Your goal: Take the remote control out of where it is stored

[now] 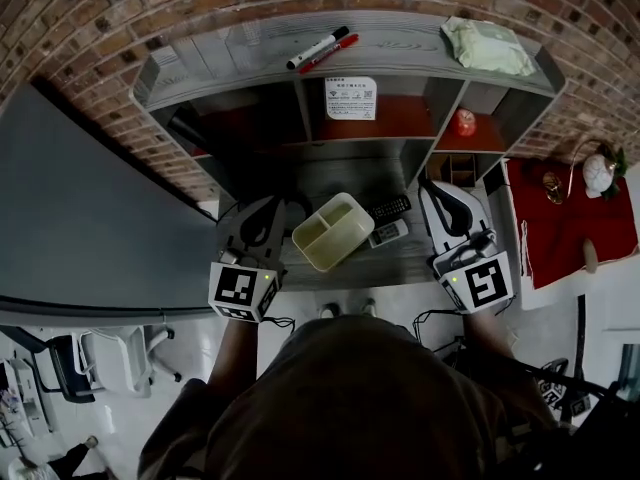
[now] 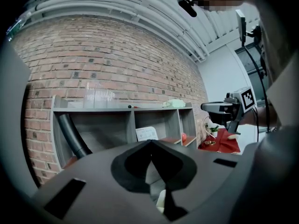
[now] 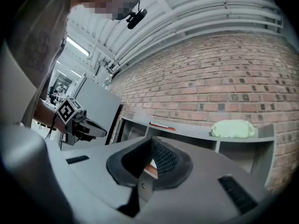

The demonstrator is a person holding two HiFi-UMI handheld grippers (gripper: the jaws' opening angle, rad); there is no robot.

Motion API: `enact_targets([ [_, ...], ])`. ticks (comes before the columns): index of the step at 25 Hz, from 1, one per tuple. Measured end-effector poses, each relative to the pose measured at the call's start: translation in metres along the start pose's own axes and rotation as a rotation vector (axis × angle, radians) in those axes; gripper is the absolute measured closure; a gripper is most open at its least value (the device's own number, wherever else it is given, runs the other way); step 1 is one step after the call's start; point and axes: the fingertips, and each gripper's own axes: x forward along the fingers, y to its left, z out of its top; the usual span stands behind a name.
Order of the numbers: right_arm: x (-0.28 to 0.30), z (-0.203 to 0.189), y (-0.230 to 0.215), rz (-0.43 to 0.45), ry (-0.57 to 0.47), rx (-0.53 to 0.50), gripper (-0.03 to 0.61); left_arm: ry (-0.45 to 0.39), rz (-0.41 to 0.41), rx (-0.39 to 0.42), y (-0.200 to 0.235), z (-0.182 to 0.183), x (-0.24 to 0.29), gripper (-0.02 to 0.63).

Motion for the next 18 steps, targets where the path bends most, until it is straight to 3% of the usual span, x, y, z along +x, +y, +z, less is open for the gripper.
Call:
enact_targets([
  [18,-0.012,-0.026,0.021,0.023,0.118,-0.005,0.566,-0.002,-0.050,0.001,-0.018,-0.004,-0.001,0.603],
])
